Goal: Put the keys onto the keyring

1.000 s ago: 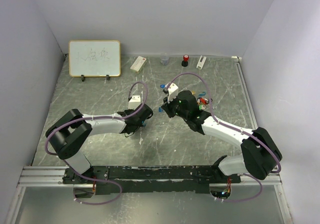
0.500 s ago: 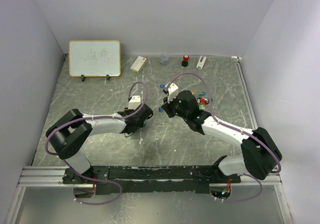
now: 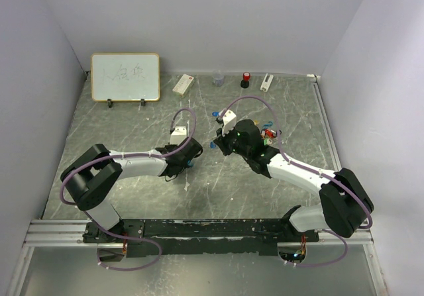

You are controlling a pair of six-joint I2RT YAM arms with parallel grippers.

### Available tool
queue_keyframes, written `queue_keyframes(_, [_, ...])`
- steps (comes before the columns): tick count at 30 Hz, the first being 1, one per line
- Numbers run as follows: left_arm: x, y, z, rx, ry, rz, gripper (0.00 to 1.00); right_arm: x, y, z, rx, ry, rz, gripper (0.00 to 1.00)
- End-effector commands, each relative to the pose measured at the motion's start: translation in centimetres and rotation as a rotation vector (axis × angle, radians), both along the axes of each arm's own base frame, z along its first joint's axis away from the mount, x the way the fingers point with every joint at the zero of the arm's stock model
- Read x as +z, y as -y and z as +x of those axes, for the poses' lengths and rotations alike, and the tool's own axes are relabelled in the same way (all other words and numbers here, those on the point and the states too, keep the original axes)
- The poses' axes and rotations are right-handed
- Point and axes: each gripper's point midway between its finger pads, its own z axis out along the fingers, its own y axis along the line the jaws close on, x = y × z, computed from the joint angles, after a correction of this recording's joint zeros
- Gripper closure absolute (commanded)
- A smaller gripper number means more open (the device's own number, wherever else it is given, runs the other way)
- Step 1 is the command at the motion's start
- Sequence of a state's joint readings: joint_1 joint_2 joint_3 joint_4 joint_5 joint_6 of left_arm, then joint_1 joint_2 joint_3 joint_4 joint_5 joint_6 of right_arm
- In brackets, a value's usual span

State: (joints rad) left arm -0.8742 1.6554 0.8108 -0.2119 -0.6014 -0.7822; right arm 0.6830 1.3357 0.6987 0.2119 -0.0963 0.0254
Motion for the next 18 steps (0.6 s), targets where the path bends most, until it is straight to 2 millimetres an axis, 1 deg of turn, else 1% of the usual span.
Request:
queue_keyframes(1, [-2.64,-1.82,-3.04,-0.030,-0.140,0.082,0.70,0.72,-0.03,-0.20,-0.001,0.022,0.013,1.00])
queue_keyframes(5, [-2.80,-1.76,-3.09,-0.032,-0.148,0.084,0.64,0.75,-0.06,-0.15,-0.002,0.022,0.013,1.00])
queue_keyframes(10, [-3.04,-1.83,-3.18,-0.032,-0.156,0.093,0.62,0.80,0.02,-0.13,-0.005,0.024,0.014,1.00])
queue_keyframes(11, [-3.06,-1.85,-3.19,-0.031,-0.156,0.091,0.64,0.83,-0.01,-0.13,-0.004,0.026,0.014,1.00])
queue_keyframes(13, [-3.10,-1.90,-3.25,-0.028,-0.154,0.087,0.90,0.82,-0.02,-0.15,-0.004,0.024,0.014,1.00])
queue_keyframes(14, [-3.00,-1.95,-3.22,-0.022,-0.148,0.084,0.93,0.81,0.01,-0.13,-0.005,0.024,0.013,1.00])
queue_keyframes(18, [-2.22,-2.14,-3.01,-0.010,-0.119,0.071,0.93,0.91,0.02,-0.17,-0.005,0.027,0.015,1.00])
